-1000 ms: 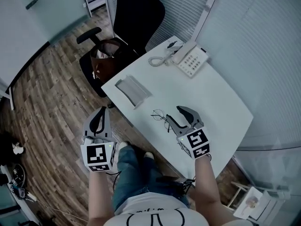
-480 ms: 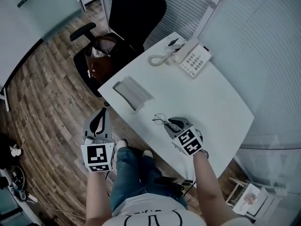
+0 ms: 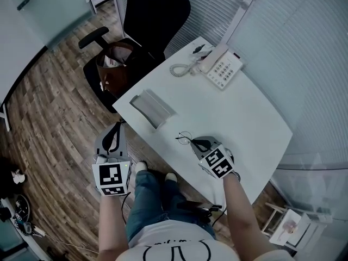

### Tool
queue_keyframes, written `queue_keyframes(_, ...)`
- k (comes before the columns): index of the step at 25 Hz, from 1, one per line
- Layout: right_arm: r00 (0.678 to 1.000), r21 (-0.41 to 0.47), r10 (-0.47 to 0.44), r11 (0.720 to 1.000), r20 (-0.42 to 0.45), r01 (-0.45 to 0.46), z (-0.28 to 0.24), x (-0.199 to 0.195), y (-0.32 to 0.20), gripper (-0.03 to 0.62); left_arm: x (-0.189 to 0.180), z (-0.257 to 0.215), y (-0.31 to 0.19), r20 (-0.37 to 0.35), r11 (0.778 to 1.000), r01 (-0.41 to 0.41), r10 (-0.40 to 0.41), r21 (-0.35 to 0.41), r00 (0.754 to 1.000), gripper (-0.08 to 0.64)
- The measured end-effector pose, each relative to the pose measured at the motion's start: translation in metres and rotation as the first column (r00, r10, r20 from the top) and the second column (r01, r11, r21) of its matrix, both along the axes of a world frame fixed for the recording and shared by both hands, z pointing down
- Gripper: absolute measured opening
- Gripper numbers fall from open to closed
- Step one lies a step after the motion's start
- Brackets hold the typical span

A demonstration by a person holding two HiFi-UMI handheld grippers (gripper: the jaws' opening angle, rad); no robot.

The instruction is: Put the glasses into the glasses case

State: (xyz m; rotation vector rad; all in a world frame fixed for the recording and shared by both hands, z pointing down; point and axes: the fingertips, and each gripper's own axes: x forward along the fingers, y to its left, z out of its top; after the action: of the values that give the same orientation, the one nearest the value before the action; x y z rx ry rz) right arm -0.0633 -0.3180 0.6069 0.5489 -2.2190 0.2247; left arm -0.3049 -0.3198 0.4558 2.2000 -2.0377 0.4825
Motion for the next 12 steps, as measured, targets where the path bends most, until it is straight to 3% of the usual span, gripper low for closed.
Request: queue_keyframes(12, 0.991, 0.198, 0.105, 0.973, 0.077, -0.119, -0.094, -0.012, -0.011, 0.020, -0.012, -0.053, -0.016, 0.014, 0.992, -0.063, 0.061, 0.110, 0.998, 0.017)
